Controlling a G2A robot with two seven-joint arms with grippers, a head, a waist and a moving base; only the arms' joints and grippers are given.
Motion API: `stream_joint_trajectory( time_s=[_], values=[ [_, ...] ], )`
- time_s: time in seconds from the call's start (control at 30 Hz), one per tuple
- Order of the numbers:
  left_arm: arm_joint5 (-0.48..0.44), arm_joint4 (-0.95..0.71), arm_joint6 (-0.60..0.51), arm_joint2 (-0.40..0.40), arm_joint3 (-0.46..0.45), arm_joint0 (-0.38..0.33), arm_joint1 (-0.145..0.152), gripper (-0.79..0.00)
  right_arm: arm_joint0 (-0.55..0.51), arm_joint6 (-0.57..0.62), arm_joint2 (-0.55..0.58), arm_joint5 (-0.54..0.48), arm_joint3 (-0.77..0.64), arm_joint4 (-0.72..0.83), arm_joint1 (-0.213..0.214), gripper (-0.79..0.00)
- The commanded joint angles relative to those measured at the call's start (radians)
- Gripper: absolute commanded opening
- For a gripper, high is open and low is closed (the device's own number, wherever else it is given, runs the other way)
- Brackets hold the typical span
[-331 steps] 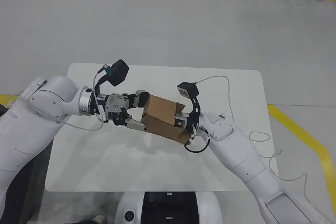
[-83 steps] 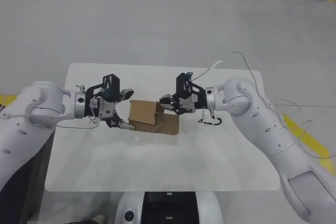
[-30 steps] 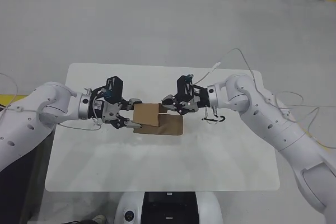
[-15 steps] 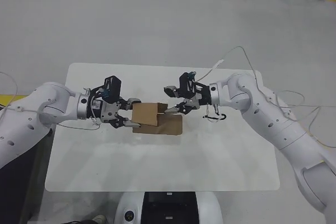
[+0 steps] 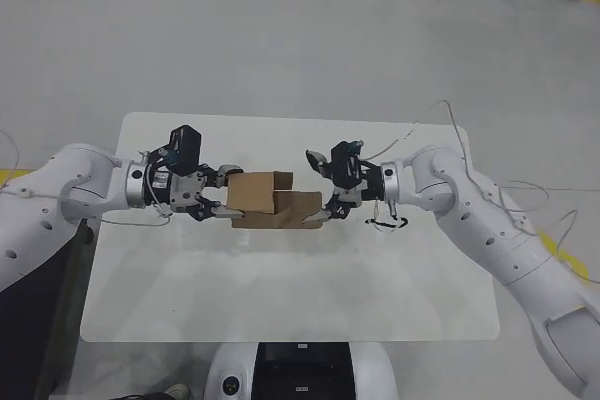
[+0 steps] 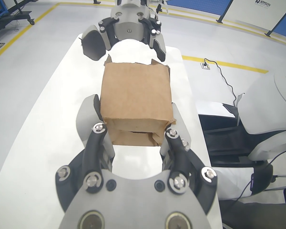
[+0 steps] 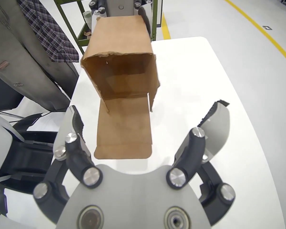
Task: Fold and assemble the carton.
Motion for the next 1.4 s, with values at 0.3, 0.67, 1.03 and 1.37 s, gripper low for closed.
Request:
stream_joint_trajectory(
  time_s=[0.3,0.67,1.03,1.37],
  values=[
    [0.000,0.020,0.044,0.022,0.000,-0.015,0.012,-0.468,-0.045,-0.039,0.037,0.032,-0.052,-0.066,-0.004,-0.462],
    [0.000,0.033,0.066,0.047,-0.010,-0.035,0.022,-0.474,-0.044,-0.066,0.025,0.026,-0.042,-0.105,-0.032,-0.680],
    [0.000,0.045,0.087,0.075,-0.013,-0.057,0.028,-0.471,-0.046,-0.055,0.020,0.005,-0.058,-0.116,-0.052,-0.785],
    [0.000,0.053,0.106,0.095,-0.006,-0.076,0.033,-0.468,-0.072,-0.014,0.083,0.000,-0.033,-0.080,-0.038,-0.785]
  ],
)
